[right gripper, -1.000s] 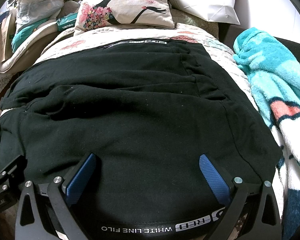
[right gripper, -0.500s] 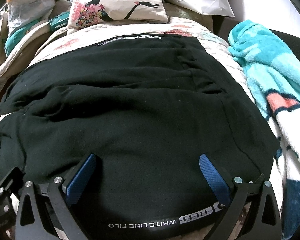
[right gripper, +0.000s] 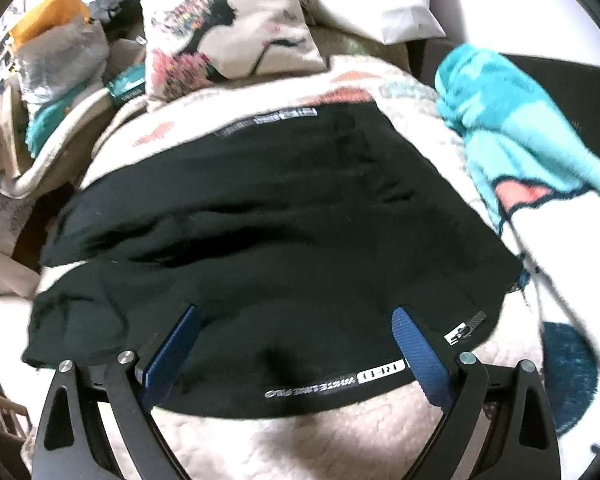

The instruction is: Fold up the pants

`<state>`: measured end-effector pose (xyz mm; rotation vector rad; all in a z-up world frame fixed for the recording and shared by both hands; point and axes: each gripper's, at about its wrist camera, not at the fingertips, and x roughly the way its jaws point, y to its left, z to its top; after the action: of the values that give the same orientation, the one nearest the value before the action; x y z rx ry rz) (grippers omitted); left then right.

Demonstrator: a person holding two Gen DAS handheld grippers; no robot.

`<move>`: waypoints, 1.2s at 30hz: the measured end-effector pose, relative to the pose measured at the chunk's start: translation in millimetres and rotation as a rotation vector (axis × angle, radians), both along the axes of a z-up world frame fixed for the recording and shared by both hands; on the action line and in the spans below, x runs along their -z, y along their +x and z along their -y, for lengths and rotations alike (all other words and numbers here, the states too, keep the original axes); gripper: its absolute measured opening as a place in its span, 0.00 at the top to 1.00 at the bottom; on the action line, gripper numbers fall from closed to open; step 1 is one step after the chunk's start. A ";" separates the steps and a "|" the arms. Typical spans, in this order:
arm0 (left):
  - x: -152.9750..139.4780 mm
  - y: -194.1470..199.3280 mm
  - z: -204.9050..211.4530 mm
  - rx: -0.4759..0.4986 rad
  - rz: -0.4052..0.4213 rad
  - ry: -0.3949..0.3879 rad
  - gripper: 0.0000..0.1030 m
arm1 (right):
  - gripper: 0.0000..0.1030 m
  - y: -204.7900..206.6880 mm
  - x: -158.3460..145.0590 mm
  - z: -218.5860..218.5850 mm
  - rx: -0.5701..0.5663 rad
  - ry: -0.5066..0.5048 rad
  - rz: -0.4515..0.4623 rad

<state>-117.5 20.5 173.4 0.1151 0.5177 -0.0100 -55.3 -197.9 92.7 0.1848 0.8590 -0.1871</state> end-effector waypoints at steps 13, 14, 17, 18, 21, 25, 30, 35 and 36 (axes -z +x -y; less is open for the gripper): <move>-29.5 -23.2 -8.2 -0.084 0.004 -0.005 0.02 | 0.03 -42.4 -74.8 -13.8 0.040 -0.186 0.242; -28.2 -23.2 -9.9 -0.089 -0.010 -0.011 0.02 | 0.03 -45.3 -78.9 -16.5 0.036 -0.206 0.259; -26.5 -26.0 -6.5 -0.086 -0.014 -0.001 0.02 | 0.02 -50.9 -86.0 -23.5 0.018 -0.239 0.296; -26.2 -26.8 -4.5 -0.082 -0.011 0.004 0.02 | 0.02 -51.5 -86.7 -25.0 0.013 -0.242 0.302; -28.5 -30.6 -0.7 -0.066 0.010 0.007 0.02 | 0.02 -52.0 -89.0 -29.7 -0.007 -0.244 0.317; -29.0 -31.2 -0.2 -0.055 0.023 -0.009 0.02 | 0.02 -51.2 -85.3 -30.3 -0.009 -0.241 0.313; -24.4 -25.8 -2.8 -0.045 0.005 -0.024 0.02 | 0.02 -49.7 -80.5 -29.8 -0.007 -0.232 0.300; -19.6 -18.6 -4.1 -0.040 0.000 -0.023 0.02 | 0.02 -46.1 -74.0 -30.0 -0.010 -0.233 0.281; -18.1 -15.9 -5.0 -0.040 -0.003 -0.023 0.02 | 0.02 -46.0 -72.9 -29.4 -0.010 -0.233 0.278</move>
<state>-133.4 25.5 191.5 0.0821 0.5225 0.0225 -101.4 -168.5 165.6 -0.0124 0.5557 -0.2445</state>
